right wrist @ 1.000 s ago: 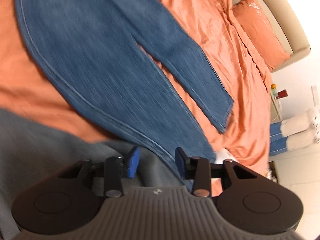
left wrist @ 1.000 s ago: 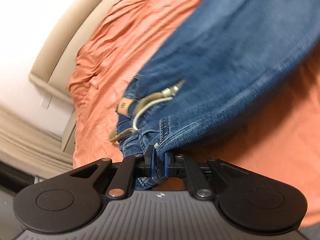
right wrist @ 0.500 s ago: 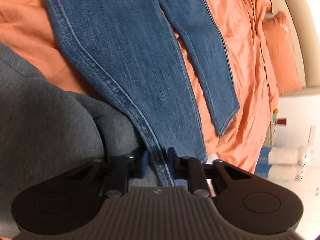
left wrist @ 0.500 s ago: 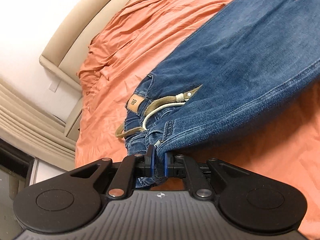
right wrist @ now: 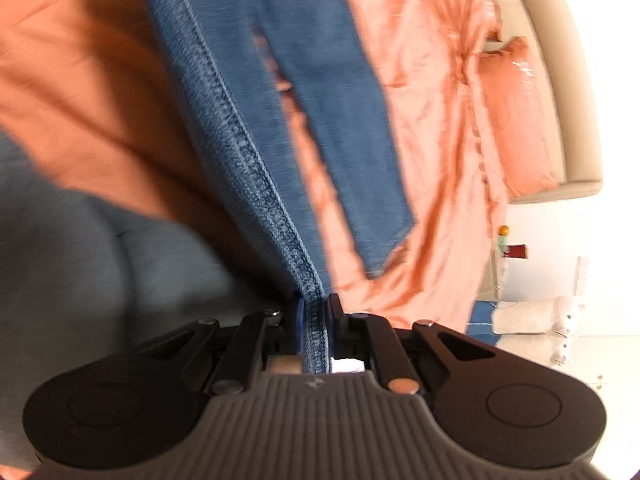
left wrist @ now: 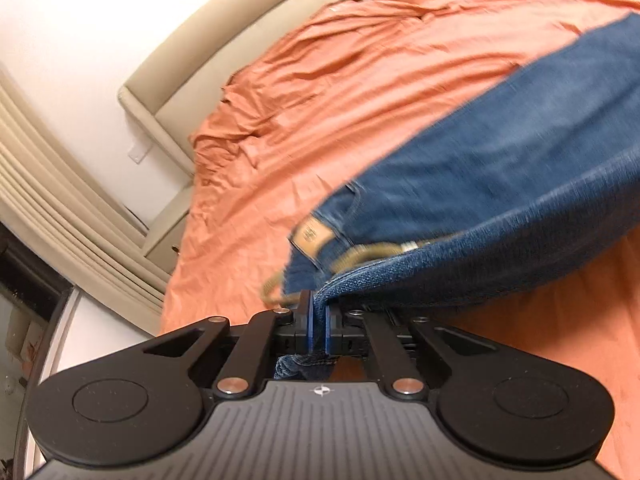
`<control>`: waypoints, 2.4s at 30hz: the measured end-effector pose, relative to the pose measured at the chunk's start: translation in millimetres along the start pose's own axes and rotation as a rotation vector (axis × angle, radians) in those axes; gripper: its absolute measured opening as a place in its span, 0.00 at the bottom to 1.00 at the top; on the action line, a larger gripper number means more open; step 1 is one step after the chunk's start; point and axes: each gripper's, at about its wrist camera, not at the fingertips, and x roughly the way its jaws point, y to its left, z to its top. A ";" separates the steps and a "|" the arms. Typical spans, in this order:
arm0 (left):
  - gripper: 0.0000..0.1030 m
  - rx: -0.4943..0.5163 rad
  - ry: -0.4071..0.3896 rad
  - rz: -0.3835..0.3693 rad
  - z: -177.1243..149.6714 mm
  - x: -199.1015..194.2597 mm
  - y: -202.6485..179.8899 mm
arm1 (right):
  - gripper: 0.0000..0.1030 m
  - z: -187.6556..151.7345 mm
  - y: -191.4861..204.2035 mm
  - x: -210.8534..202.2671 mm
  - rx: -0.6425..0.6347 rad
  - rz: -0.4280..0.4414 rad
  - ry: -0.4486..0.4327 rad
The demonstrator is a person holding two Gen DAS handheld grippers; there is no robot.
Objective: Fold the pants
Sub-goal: 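Grasp the jeans waistband with left tool while right tool grasps the leg seam, folding lengthwise, then open both tools to release the folded jeans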
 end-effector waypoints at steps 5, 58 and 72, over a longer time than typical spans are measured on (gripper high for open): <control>0.05 -0.024 -0.013 0.037 36.1 16.3 13.9 | 0.05 22.1 -45.3 16.8 0.061 -0.080 -0.009; 0.84 -0.064 0.226 -0.033 131.2 283.2 -7.8 | 0.37 161.1 -127.5 315.4 0.373 -0.027 0.102; 0.87 -0.676 0.226 -0.241 49.8 186.7 99.2 | 0.57 212.4 -92.9 195.4 0.740 0.119 -0.144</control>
